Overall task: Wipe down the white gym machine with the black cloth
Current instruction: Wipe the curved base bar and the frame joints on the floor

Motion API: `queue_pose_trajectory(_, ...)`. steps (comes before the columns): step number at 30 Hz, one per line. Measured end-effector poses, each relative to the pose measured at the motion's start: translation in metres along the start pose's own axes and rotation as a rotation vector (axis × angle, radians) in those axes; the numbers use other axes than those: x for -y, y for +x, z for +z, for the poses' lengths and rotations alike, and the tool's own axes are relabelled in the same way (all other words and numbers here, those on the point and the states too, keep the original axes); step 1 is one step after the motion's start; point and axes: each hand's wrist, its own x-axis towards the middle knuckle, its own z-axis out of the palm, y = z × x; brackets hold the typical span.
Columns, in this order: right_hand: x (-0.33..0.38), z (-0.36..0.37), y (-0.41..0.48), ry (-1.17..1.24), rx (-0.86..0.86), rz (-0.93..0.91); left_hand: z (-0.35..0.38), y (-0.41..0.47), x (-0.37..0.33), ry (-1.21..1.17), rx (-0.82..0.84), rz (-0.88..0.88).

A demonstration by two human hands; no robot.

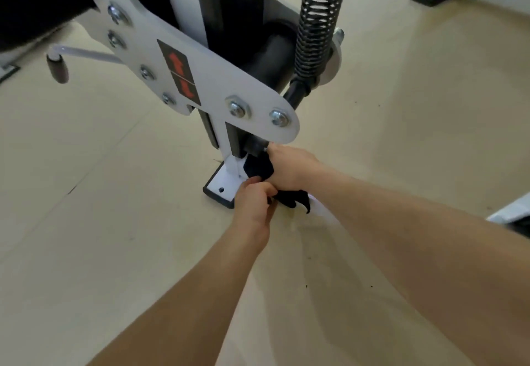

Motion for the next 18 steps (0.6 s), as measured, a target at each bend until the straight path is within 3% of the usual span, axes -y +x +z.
queue_pose_trajectory(3, -0.001, -0.005, 0.027, 0.287, 0.168, -0.044, -0.016, 0.025, -0.013, 0.079, -0.1, -0.01)
queue_pose_trajectory(6, -0.004, -0.003, 0.029, 0.376, 0.154, -0.043, -0.017, 0.025, -0.017, 0.094, -0.106, 0.032)
queue_pose_trajectory(11, -0.027, -0.001, -0.042, 0.078, -0.041, 0.151, 0.014, -0.009, 0.02, 0.151, 0.047, 0.133)
queue_pose_trajectory(14, -0.051, 0.006, -0.112, -0.095, -0.131, 0.294, 0.041, -0.048, 0.057, 0.169, 0.156, 0.107)
queue_pose_trajectory(18, -0.065, 0.001, -0.158, -0.299, -0.121, 0.398, 0.067, -0.079, 0.073, 0.134, 0.218, 0.024)
